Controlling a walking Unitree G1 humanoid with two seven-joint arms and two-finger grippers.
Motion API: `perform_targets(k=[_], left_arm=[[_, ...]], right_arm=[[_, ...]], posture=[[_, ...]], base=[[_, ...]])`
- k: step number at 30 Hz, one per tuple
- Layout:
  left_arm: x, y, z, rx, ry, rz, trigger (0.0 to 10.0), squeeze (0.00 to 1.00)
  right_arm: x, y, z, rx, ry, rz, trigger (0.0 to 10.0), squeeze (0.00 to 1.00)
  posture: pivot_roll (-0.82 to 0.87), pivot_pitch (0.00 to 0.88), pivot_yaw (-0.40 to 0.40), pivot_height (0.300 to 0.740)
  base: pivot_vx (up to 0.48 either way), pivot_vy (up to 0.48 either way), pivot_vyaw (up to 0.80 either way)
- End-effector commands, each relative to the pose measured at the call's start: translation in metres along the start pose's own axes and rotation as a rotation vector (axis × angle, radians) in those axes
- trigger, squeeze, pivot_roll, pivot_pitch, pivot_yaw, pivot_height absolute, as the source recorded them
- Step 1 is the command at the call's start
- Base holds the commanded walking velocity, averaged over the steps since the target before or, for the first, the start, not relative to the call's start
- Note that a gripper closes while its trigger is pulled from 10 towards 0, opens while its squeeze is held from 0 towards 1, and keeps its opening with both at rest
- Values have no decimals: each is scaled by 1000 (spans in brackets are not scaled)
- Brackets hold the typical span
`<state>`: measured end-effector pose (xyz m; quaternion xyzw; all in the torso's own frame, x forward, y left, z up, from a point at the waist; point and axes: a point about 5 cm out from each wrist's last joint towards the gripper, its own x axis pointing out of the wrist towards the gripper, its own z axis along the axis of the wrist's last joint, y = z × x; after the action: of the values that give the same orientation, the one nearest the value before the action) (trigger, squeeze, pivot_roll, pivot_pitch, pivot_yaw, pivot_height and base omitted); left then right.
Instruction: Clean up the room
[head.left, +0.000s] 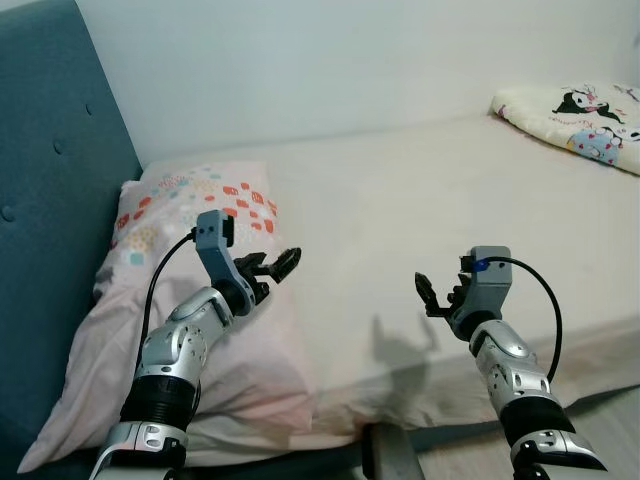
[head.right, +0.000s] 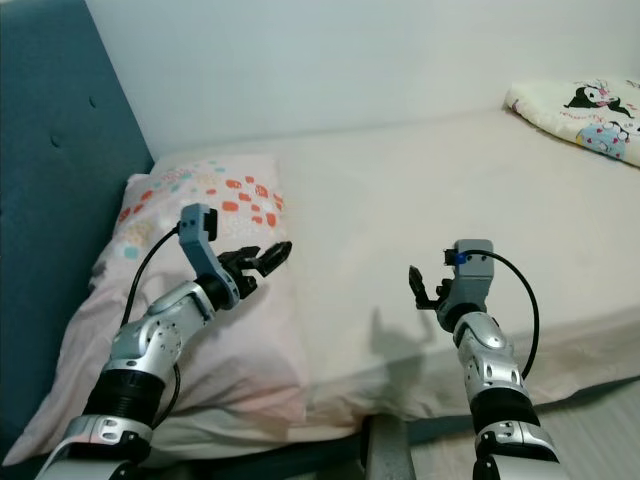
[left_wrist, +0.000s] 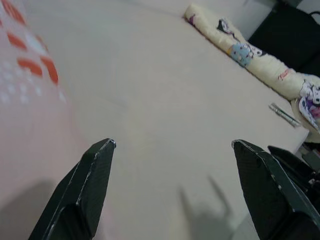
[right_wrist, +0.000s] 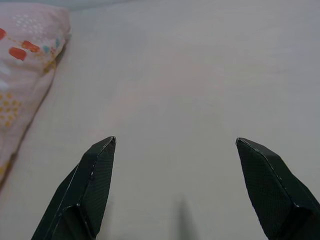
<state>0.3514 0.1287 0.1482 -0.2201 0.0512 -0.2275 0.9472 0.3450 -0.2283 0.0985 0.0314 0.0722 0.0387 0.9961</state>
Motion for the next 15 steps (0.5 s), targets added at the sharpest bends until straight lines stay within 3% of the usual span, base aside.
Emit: perform_targets(k=[1,4,15], left_arm=[[-5,0,8,41,-85,-1,10000,0],[-7,-4,11,75,-114,-33,10000,0],[-11,0,-8,101,-64,17,10000,0]], right_arm=[[3,6,5,-6,-21,23,10000,0],[3,8,5,-8,-24,30,10000,0],[4,19,0,-23,-10,82,10000,0]], posture=[[-132,0,-13,610],[-130,0,-12,620],[-127,0,-16,660]], base=[[0,0,0],[0,0,0],[0,0,0]])
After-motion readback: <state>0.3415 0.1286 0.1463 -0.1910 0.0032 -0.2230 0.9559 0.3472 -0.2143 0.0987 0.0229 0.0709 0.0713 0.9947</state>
